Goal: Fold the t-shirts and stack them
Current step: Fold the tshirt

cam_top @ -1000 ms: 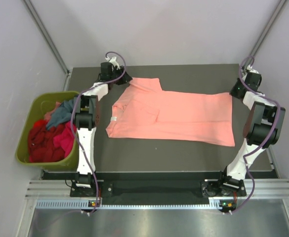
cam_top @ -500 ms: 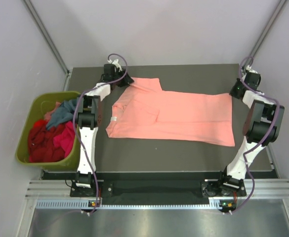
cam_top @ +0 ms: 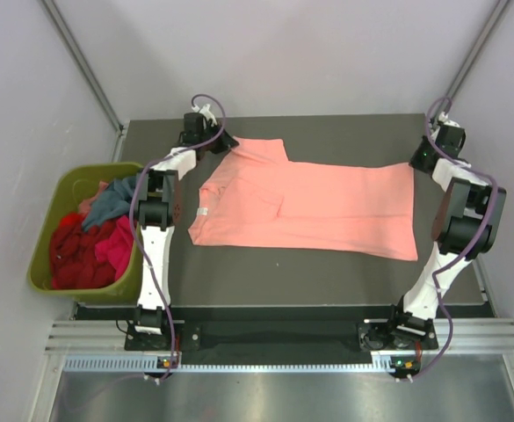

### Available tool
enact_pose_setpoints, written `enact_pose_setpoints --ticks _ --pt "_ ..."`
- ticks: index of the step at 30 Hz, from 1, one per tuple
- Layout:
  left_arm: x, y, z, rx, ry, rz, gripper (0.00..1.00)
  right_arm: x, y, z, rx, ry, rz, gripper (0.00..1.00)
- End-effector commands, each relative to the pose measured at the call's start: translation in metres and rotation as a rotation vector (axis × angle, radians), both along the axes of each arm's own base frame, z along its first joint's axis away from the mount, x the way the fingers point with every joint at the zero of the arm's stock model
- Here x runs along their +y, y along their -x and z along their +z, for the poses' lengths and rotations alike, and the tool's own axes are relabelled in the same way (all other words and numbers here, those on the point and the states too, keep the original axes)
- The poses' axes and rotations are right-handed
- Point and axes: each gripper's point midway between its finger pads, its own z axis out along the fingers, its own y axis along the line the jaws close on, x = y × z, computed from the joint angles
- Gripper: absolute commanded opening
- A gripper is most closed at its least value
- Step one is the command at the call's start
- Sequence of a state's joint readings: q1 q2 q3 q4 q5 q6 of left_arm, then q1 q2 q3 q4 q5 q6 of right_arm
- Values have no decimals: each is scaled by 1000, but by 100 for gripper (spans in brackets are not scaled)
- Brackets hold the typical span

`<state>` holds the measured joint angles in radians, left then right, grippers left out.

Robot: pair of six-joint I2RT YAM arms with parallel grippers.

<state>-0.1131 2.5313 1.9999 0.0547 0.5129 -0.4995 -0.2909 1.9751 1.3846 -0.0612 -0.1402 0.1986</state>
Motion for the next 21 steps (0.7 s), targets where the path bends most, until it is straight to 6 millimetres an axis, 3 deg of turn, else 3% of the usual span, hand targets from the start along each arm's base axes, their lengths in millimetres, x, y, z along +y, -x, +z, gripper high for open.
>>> enact_pose_setpoints --ticks 1,3,4,7,11,16,21 --pt "-8 -3 81 -202 25 -54 0 -13 -14 22 -69 63 -4 0" --pt "-7 4 83 -227 11 -70 0 -17 -15 25 -91 80 -12 0" --pt "-7 8 98 -256 8 -75 0 -19 -13 23 -89 85 -15 0" --pt "-5 16 107 -284 -8 -80 0 -21 -11 26 -104 91 -22 0" --pt "0 26 107 -280 -7 -82 0 -24 -7 32 -121 106 -43 0" --pt "0 39 125 -319 4 -98 0 -26 0 31 -127 115 -68 0" --pt "4 55 119 -312 -7 -107 0 -26 8 36 -144 107 -104 0"
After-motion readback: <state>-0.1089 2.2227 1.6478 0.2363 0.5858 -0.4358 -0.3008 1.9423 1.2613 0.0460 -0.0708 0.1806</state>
